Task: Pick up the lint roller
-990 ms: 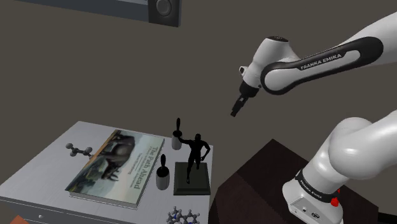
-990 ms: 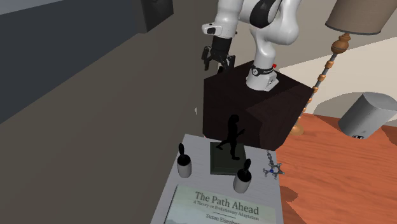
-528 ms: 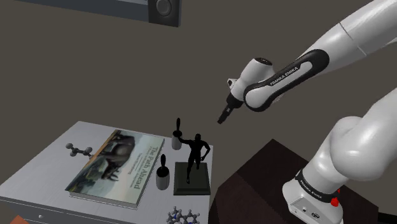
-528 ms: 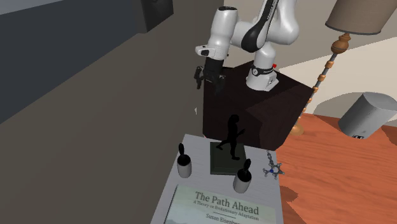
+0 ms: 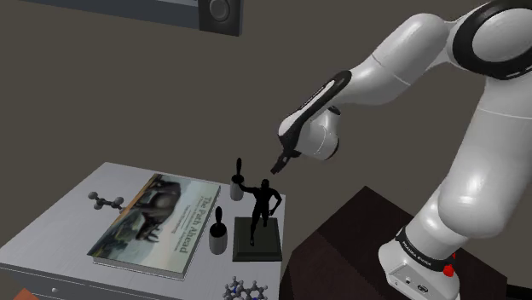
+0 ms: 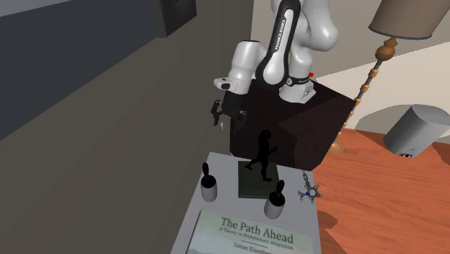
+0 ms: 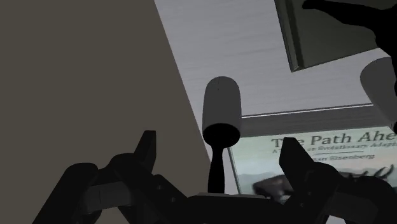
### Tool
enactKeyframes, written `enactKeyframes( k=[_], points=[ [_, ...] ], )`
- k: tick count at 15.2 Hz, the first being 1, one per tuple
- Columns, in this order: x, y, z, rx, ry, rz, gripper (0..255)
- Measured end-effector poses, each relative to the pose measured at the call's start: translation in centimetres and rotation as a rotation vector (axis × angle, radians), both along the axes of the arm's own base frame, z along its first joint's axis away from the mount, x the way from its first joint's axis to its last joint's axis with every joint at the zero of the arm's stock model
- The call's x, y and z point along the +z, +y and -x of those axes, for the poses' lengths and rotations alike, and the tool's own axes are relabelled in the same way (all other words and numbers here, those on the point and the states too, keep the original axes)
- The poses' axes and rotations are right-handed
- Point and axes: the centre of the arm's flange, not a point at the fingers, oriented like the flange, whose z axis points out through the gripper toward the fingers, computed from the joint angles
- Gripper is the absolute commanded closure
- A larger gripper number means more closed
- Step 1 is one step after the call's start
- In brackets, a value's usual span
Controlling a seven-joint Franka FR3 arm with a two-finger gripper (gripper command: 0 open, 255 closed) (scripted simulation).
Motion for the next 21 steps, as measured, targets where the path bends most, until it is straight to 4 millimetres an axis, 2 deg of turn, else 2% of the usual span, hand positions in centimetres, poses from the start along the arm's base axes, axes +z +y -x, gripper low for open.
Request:
enactKeyframes(
  k=[3, 9, 15, 17, 21],
  points=[
    [-3.6, 0.9, -1.7, 0.035, -0.033, -0.013, 0],
    [-9.0, 3.1, -6.3, 0.091, -0.122, -0.043, 0],
    [-13.6, 5.8, -11.1, 0.152, -0.21, -0.074, 0],
    [-14.7, 6.3, -11.5, 0.159, -0.221, -0.078, 0],
    [-16.9, 6.2, -11.7, 0.16, -0.226, -0.078, 0]
  ],
)
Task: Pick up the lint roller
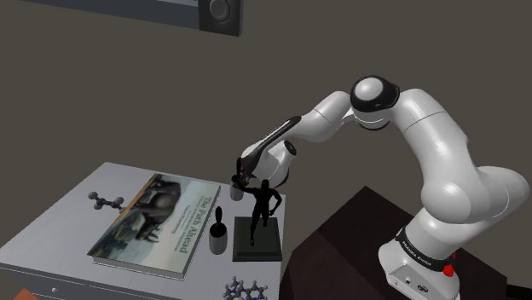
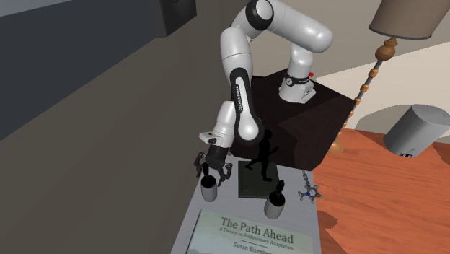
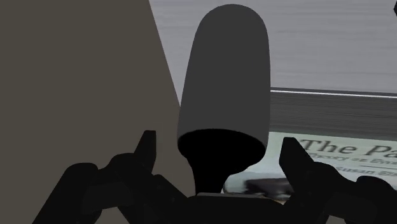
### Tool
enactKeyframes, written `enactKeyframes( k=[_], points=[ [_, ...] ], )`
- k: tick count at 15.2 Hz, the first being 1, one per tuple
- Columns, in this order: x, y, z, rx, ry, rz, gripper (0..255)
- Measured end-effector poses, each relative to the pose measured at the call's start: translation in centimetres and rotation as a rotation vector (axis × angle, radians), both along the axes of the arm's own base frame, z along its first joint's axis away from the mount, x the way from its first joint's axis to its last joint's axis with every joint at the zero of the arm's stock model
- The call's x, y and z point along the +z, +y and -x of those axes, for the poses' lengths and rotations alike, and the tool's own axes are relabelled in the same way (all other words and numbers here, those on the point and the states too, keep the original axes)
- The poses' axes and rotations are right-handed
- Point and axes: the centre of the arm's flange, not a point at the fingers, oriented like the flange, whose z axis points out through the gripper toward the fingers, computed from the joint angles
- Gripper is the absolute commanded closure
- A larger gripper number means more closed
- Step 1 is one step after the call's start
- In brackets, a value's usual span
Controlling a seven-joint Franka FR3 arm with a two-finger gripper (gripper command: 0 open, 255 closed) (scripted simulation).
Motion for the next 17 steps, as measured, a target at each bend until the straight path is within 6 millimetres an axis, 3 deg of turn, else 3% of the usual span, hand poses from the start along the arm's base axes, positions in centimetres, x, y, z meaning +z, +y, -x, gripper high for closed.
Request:
enactKeyframes(
  k=[2, 3, 12, 17],
  points=[
    [-0.5, -0.2, -0.5, -0.005, -0.011, -0.001, 0],
    [-0.6, -0.2, -0.6, -0.006, -0.012, -0.001, 255],
    [-0.9, 0.4, -1.0, -0.002, -0.018, -0.003, 255],
    [0.1, 0.1, 0.1, 0.001, 0.0, 0.0, 255]
  ],
)
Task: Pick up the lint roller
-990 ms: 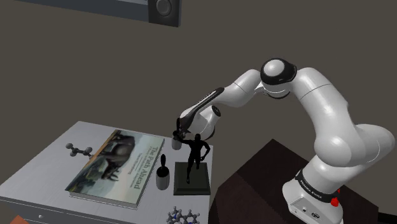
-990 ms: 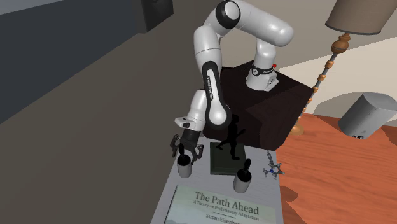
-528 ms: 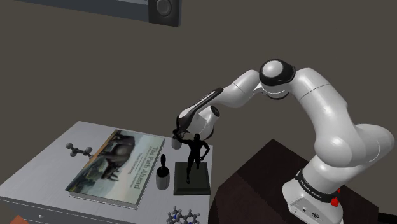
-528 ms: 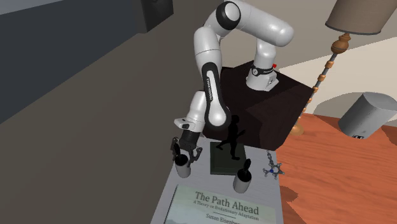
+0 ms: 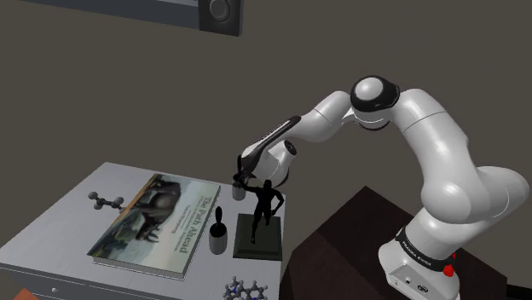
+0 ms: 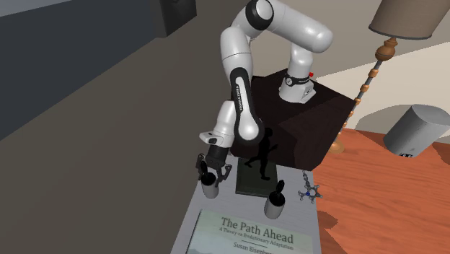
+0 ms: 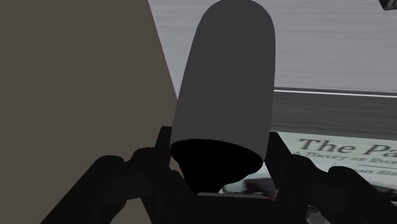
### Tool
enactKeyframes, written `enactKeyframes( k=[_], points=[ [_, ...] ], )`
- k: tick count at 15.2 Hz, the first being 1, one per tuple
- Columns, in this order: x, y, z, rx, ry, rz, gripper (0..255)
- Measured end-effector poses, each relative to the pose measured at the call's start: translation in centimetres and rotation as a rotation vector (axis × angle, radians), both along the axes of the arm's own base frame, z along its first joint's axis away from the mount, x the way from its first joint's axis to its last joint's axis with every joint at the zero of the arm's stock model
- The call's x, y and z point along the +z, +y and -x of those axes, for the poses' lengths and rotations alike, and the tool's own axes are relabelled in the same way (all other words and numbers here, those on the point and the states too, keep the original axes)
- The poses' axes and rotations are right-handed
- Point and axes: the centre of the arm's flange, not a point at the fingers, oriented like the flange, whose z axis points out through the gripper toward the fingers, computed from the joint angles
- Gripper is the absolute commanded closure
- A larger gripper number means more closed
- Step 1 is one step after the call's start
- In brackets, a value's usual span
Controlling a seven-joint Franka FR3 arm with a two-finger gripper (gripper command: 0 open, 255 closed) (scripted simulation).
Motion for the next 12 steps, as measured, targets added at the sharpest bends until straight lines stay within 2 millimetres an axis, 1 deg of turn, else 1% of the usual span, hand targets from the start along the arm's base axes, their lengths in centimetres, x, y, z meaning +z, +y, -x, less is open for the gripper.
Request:
enactKeyframes(
  k=[7, 12],
  points=[
    [3.7, -0.1, 0.0, 0.0, 0.002, 0.001, 255],
    [6.0, 0.1, 0.1, 0.001, 0.002, 0.0, 255]
  ],
)
